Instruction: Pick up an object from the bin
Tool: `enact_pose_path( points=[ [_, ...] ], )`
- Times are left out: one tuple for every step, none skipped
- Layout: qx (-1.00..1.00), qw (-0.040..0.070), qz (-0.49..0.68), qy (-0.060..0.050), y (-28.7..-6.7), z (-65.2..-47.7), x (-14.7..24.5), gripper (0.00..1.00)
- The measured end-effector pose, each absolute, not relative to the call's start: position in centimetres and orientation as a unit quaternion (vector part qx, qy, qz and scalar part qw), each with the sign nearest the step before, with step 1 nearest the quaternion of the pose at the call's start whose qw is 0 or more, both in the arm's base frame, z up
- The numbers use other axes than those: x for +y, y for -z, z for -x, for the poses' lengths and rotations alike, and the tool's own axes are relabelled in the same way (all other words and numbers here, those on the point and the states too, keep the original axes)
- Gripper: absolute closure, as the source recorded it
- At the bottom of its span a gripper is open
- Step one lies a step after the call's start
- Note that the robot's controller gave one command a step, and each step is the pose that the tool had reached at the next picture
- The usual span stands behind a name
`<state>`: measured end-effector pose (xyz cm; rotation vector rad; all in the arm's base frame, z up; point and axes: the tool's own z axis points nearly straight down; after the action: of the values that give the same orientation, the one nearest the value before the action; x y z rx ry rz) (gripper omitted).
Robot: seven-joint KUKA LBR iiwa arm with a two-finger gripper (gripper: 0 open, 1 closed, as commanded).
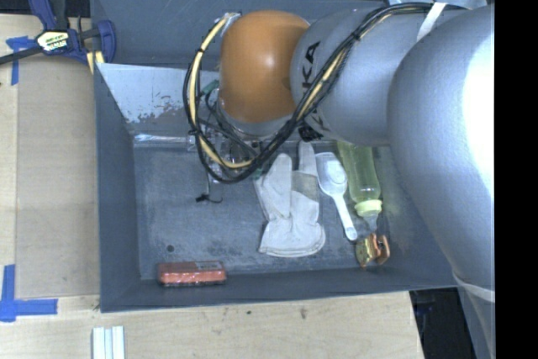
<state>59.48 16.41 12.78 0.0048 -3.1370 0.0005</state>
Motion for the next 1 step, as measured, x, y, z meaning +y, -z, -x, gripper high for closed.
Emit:
enact_pose_path(
  points=[
    [-1.0,0.002,-0.001,0.0,-13.01,-59.46,16.37,0.0]
  ],
)
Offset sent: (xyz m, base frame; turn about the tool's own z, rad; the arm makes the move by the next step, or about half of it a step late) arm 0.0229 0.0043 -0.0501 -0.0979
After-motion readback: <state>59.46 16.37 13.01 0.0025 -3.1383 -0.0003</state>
